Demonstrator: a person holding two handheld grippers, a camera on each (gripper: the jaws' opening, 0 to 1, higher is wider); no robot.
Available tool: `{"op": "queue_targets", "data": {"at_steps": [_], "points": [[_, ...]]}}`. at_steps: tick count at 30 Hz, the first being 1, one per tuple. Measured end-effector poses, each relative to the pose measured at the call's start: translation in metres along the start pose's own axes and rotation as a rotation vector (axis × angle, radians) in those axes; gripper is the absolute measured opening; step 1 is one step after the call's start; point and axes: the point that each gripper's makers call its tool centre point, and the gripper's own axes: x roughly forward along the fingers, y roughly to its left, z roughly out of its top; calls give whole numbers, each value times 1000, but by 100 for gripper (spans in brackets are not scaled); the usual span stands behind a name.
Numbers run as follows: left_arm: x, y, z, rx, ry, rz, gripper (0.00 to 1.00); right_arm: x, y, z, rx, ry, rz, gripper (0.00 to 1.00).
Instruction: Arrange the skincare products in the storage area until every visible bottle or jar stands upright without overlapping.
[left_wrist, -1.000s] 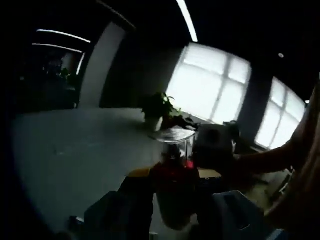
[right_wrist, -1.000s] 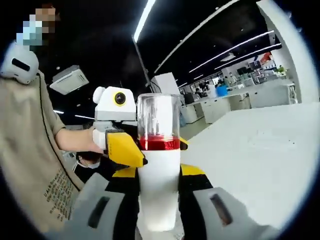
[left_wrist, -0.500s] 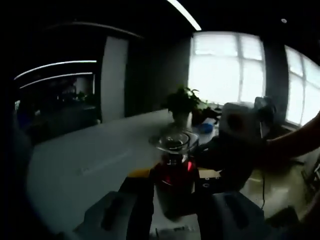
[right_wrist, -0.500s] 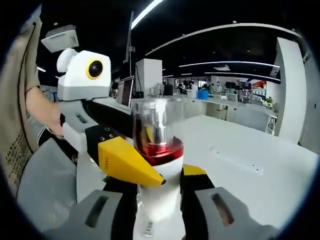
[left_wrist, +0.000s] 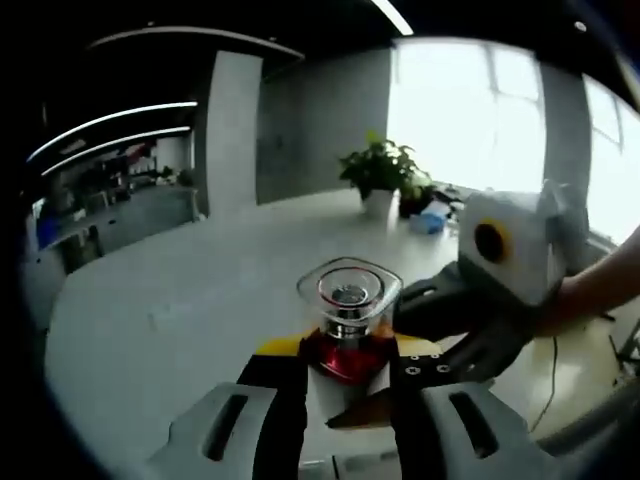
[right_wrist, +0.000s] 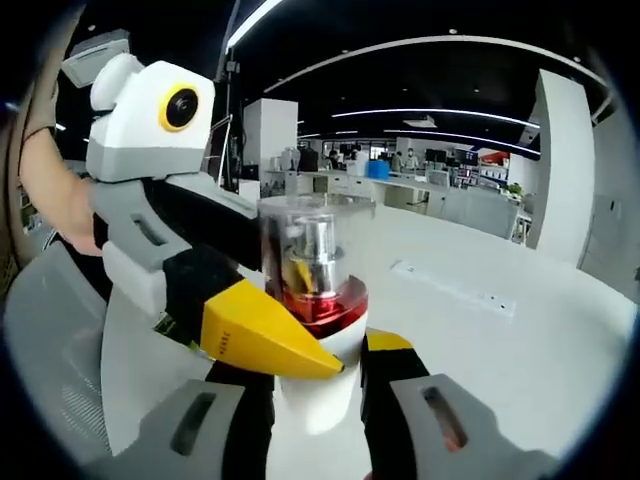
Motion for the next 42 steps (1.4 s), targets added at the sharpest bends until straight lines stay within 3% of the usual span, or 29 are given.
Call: {"op": "queue_targets", "data": {"at_steps": [8,9,11,29,36,39,42], "points": [[15,12,-24,20,54,-17,28,21,-7,-24,15,3,-25,32],[16,16,-18,38,21,-9,28,21,-10,-20,24,-20,-30,32],[16,17,-19,23,41,-13,28,23,-12,-20,23,-13,-31,32],[25,25,-16,49,-12,12,29,31,-22,-19,-29,-29,-26,34],[25,25,-16,53,-12,1,29,32,-22,-19,-16,-31,-31,34],[25,25,-16,57,-16,-5,29,32,-22,-20,40,-7,-28,34],[25,25,-15,54,-19,-7,30,33,-22,-20,43,3,-27,34]]}}
